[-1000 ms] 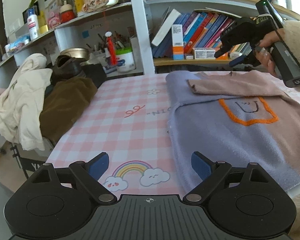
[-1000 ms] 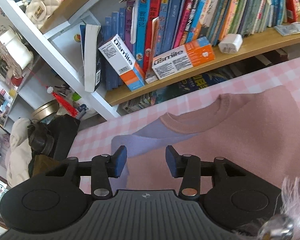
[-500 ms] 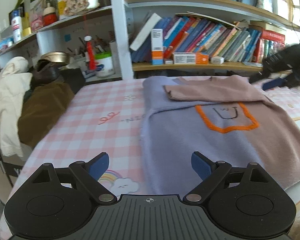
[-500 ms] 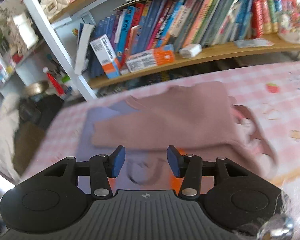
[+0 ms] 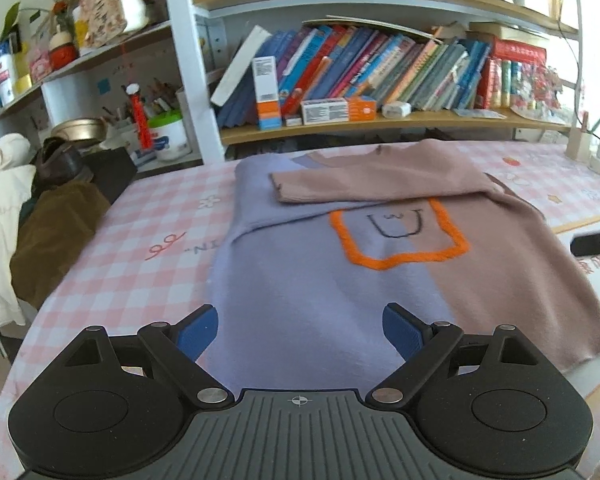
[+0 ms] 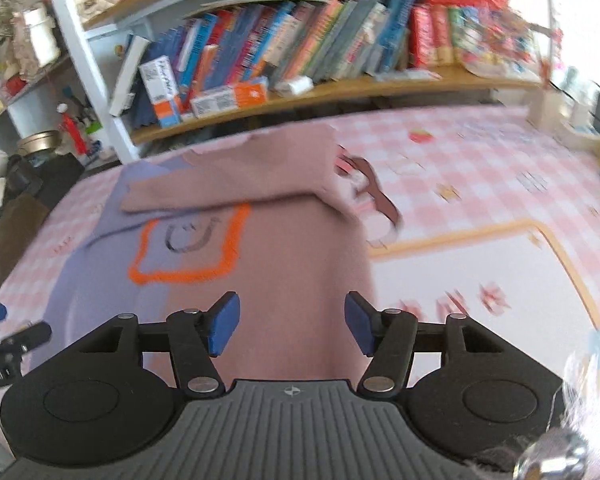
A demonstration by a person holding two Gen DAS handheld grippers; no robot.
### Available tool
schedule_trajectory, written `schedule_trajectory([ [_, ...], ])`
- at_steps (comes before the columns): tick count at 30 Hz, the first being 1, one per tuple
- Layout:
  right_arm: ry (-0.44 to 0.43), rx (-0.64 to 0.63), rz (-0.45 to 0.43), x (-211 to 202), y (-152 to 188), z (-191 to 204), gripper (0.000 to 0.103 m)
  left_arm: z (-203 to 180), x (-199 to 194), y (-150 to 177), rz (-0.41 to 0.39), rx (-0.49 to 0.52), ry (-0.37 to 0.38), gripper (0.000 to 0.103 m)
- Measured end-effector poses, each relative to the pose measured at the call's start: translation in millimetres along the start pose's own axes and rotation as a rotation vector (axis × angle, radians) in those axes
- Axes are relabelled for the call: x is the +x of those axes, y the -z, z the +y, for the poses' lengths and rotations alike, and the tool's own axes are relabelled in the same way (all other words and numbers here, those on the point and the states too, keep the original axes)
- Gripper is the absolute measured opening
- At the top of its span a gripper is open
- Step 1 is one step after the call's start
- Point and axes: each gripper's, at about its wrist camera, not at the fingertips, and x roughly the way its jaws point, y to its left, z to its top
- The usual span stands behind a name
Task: Fold clothes
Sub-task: 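Move both open grippers to the sweater hem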
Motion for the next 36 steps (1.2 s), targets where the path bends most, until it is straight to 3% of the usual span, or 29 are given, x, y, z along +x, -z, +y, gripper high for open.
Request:
schedule_trajectory([
  [6,0.01,-0.009,0.016,-22,19,-19,0.06,-29,-16,7,0.019,0.026,0.003,0.092],
  [14,-0.045,-0.025,0.04,-47,43,-33,0.065,-51,-40,25,0.049,0.023,-0.014,0.092],
  [23,-0.03,0.041,0.076,-71,72,-58,0.067,-73,-56,47,0.101,0.063,0.013,0.092],
  [30,-0.01,0.099,0.083,-73,77,-63,0.067,-56,-56,50,0.106,0.031,-0.014,0.092],
  [36,-0.004,0.102,0.08,-62,68,-50,0.067,-18,-47,48,0.122,-0.061,-0.08,0.092],
])
